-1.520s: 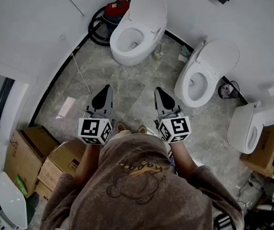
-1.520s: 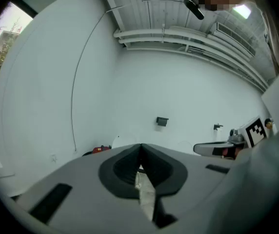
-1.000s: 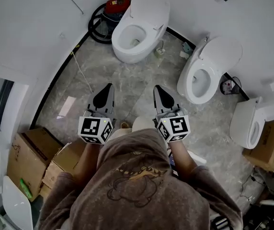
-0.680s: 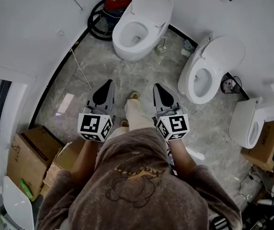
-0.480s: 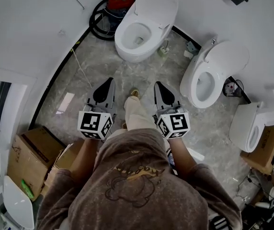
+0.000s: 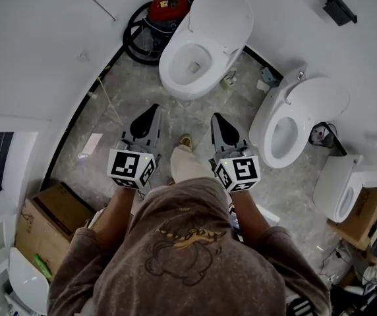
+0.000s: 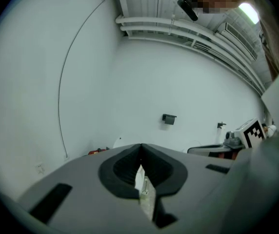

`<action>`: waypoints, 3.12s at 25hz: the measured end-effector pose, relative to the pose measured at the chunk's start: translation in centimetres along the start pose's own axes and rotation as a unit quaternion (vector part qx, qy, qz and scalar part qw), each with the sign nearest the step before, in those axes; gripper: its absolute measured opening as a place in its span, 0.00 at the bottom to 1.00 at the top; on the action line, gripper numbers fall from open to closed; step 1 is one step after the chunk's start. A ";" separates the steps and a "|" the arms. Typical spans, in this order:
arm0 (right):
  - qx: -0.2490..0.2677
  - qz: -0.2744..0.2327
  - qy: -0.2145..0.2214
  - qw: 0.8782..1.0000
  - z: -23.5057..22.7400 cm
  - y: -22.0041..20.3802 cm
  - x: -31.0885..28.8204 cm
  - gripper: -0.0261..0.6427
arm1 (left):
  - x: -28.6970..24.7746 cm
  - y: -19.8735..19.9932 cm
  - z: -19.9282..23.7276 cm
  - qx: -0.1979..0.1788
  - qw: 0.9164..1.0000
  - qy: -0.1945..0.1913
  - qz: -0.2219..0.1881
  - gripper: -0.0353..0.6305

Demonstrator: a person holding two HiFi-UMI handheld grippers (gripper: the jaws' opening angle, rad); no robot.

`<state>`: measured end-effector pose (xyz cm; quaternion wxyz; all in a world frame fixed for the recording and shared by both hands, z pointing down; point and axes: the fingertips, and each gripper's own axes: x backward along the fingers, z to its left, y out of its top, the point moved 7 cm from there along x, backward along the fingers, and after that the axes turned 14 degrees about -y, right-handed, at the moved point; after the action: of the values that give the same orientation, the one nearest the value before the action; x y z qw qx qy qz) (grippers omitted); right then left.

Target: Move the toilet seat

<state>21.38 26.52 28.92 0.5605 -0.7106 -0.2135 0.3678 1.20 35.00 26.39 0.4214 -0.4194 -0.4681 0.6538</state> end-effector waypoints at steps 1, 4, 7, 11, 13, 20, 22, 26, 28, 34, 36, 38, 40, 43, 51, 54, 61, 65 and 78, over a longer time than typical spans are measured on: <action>-0.001 0.000 0.001 1.000 -0.4 0.3 -1.0 0.03 | -0.9 0.3 0.6 0.000 1.000 0.001 0.000 0.07; -0.001 -0.002 0.003 1.000 -1.6 1.4 -4.1 0.03 | -3.5 1.2 2.5 -0.001 1.000 0.001 0.000 0.07; -0.003 -0.003 0.007 1.000 -2.4 2.1 -6.8 0.03 | -5.8 1.6 4.1 -0.003 1.000 0.000 0.002 0.07; 0.000 0.004 0.011 1.000 -3.2 2.3 -9.9 0.03 | -8.3 1.9 6.1 -0.002 1.000 -0.001 0.004 0.07; -0.002 0.009 0.009 1.000 -3.2 2.3 -11.0 0.03 | -9.3 1.9 7.2 0.000 1.000 -0.005 0.008 0.07; -0.018 0.012 -0.017 1.000 -2.8 2.2 -14.7 0.03 | -11.6 1.7 11.3 -0.001 0.999 -0.031 0.026 0.07; -0.022 0.012 -0.027 0.999 -2.7 1.7 -15.5 0.03 | -12.1 1.3 12.5 0.001 0.999 -0.039 0.033 0.07; -0.039 0.027 -0.052 0.998 -2.5 -0.1 -17.2 0.03 | -13.5 -0.2 14.8 -0.001 0.997 -0.060 0.054 0.07; -0.047 0.032 -0.062 0.996 -2.7 -1.4 -18.3 0.03 | -14.5 -1.3 16.0 -0.001 0.995 -0.072 0.066 0.07; -0.069 0.047 -0.094 0.992 -3.5 -6.1 -21.6 0.04 | -17.2 -6.3 18.9 0.005 0.991 -0.095 0.095 0.07; -0.075 0.054 -0.098 0.991 -3.5 -7.8 -22.4 0.04 | -17.8 -8.0 19.9 0.013 0.990 -0.094 0.100 0.07; -0.084 0.060 -0.103 0.989 -3.4 -9.6 -23.0 0.04 | -18.2 -9.9 20.9 0.019 0.990 -0.092 0.103 0.07; -0.085 0.069 -0.106 0.988 -3.2 -11.7 -23.6 0.04 | -18.7 -11.9 21.7 0.023 0.989 -0.092 0.110 0.07; -0.082 0.084 -0.107 0.987 -3.3 -14.7 -24.9 0.04 | -19.6 -14.8 22.6 0.029 0.988 -0.097 0.120 0.07; -0.083 0.129 -0.100 0.983 -2.7 -22.1 -27.2 0.04 | -20.7 -22.6 24.0 0.045 0.981 -0.111 0.155 0.07; -0.086 0.142 -0.097 0.981 -2.4 -24.4 -27.7 0.04 | -20.8 -24.9 24.6 0.045 0.978 -0.115 0.166 0.07; -0.093 0.166 -0.092 0.977 -1.6 -29.1 -29.2 0.04 | -20.8 -29.5 25.9 0.050 0.974 -0.116 0.190 0.07; -0.100 0.182 -0.089 0.974 -1.5 -31.0 -29.9 0.05 | -21.2 -31.9 25.9 0.062 0.968 -0.127 0.207 0.07; -0.170 0.258 -0.063 0.949 -1.5 -37.9 -31.1 0.37 | -21.7 -38.3 26.0 0.117 0.943 -0.167 0.263 0.33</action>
<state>6.84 13.96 74.01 0.3026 -0.8015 -0.1176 0.5022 -10.87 15.73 72.17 0.1964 -0.3601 -0.3247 0.8523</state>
